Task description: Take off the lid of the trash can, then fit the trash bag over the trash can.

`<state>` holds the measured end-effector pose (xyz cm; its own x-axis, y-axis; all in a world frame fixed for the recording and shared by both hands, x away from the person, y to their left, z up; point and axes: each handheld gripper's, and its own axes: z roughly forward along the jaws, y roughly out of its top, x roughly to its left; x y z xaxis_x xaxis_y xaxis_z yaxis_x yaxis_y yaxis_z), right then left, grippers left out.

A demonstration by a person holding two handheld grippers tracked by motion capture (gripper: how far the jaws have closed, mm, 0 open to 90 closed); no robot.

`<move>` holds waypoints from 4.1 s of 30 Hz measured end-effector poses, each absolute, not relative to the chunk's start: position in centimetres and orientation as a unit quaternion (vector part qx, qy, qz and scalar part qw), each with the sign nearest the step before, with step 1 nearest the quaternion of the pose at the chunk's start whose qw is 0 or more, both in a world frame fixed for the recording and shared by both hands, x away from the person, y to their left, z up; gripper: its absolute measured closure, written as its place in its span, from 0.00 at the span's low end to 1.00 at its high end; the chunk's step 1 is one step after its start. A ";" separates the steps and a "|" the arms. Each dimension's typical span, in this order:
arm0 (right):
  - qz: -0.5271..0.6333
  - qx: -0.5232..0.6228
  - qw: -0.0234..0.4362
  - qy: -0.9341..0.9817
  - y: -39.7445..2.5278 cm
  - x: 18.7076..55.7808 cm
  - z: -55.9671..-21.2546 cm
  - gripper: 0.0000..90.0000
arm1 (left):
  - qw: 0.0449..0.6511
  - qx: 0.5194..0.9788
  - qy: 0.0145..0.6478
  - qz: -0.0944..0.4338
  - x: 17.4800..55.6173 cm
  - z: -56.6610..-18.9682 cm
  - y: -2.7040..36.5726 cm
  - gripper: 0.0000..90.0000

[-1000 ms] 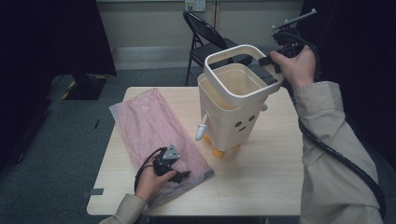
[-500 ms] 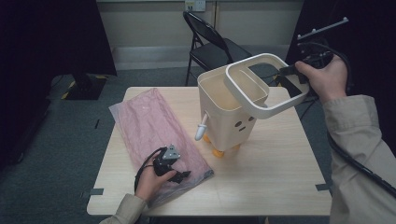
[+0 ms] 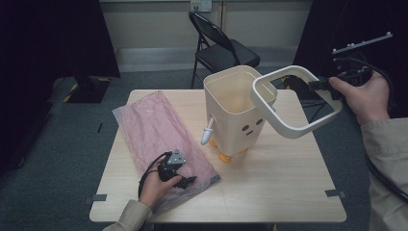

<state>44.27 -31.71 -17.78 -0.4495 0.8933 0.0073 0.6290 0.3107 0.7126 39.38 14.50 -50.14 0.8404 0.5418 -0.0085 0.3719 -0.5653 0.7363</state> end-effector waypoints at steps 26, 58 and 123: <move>0.328 0.493 0.207 0.779 -39.2 39.1 -21.3 0.94 | 0.387 0.878 0.260 0.110 39.4 -50.1 14.5 0.12; 0.318 0.497 0.164 0.790 -36.6 39.4 -40.0 0.94 | 0.386 0.878 0.260 0.111 39.4 -50.2 14.5 0.12; 0.337 0.456 0.166 0.807 -32.4 41.9 -44.6 0.22 | 0.380 0.869 0.291 0.125 38.3 -50.0 17.7 0.16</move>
